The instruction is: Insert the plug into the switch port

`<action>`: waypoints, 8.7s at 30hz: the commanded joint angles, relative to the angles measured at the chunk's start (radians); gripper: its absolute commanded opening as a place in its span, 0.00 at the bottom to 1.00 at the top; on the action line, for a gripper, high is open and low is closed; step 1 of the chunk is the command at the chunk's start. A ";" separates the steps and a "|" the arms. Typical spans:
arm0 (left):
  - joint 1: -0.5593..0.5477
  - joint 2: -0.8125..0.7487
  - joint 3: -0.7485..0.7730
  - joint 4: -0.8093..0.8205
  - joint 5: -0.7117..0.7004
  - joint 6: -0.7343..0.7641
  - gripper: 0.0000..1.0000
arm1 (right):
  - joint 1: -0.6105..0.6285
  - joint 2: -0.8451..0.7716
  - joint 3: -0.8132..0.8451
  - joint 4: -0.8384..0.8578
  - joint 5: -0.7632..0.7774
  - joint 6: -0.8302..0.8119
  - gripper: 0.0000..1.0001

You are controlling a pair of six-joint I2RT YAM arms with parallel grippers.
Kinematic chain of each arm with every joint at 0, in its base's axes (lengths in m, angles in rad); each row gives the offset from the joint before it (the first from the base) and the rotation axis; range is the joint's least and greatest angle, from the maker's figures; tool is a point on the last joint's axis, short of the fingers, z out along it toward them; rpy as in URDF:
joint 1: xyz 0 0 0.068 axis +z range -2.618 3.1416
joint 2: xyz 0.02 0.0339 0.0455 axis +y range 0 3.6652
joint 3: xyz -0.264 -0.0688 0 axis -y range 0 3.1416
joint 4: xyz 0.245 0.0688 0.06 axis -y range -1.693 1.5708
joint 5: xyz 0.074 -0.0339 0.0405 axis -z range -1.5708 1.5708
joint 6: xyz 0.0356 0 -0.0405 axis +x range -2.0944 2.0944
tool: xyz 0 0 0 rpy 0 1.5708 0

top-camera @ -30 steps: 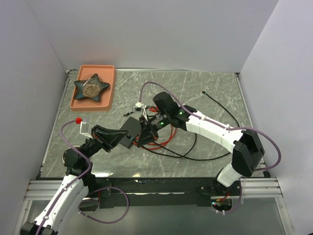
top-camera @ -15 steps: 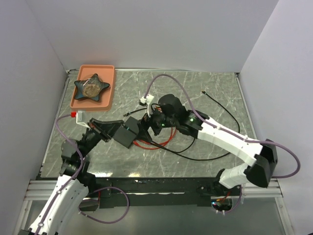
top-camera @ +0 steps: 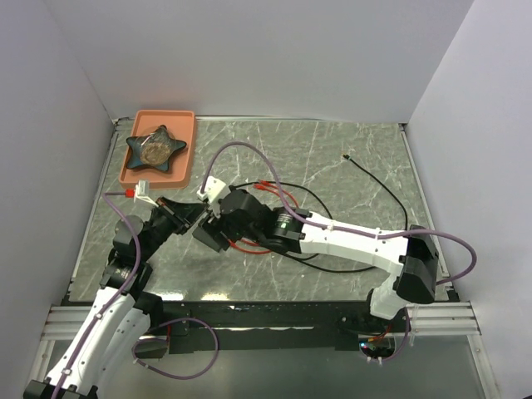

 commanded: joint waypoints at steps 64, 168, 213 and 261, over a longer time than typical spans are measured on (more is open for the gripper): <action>-0.002 0.117 0.015 -0.067 -0.160 0.104 0.92 | -0.294 -0.210 -0.369 0.088 0.032 0.081 0.00; -0.002 0.993 0.074 0.433 -0.031 0.464 0.71 | -0.322 0.474 0.110 -0.049 -0.270 -0.025 0.00; -0.002 1.008 0.066 0.476 0.054 0.493 0.68 | -0.299 0.466 0.070 0.081 -0.254 -0.080 0.00; -0.155 1.054 0.063 0.664 0.472 0.556 0.45 | -0.301 0.422 -0.028 0.367 -0.362 -0.126 0.00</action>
